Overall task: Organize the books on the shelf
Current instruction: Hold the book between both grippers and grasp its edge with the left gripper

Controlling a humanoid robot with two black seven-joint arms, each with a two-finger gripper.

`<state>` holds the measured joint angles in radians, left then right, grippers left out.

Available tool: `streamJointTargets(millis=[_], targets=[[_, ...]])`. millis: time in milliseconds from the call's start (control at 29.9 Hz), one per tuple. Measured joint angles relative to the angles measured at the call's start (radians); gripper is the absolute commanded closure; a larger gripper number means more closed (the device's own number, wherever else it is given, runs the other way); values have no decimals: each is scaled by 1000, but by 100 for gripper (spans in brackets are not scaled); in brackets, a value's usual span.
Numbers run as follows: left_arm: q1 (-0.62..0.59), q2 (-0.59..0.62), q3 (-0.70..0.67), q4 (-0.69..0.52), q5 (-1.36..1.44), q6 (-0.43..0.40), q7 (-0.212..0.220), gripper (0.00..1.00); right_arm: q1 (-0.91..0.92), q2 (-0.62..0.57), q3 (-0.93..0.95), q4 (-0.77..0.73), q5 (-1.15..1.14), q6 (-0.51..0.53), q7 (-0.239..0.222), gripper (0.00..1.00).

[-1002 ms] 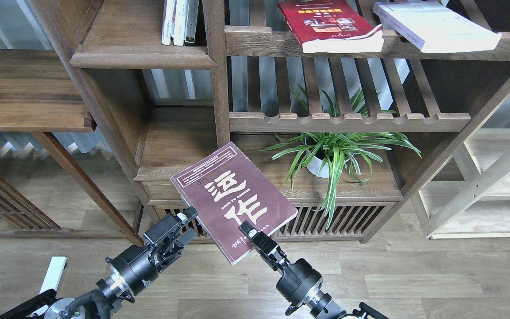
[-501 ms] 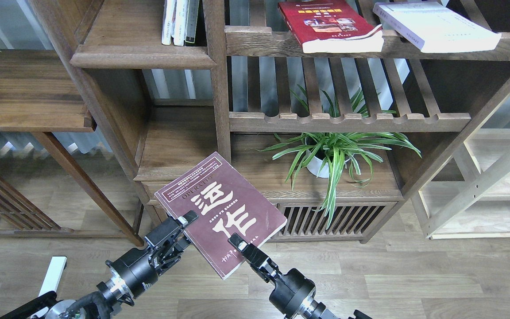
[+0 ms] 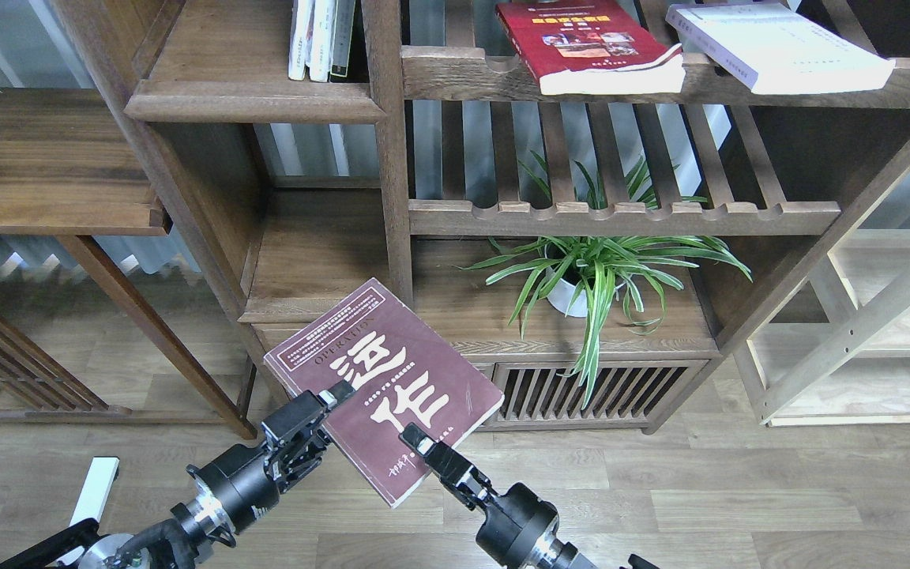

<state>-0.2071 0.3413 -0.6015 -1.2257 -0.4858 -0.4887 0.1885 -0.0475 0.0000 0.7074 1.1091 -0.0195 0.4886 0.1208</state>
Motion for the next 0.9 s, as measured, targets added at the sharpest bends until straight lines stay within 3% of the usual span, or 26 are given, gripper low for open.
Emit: streamJointTargets(millis=[134,568,902], targets=[[1,-7,0,0,-7,0,16,41,-3,0,-1,0,-1,0,0,97],[-5,-3,-7,0,-27,0,18,43,-5,0,0,0,-2,0,0,97],[-6,-1,-7,17,-31,0,41,54,-9,0,-2,0,-15,0,0,97]])
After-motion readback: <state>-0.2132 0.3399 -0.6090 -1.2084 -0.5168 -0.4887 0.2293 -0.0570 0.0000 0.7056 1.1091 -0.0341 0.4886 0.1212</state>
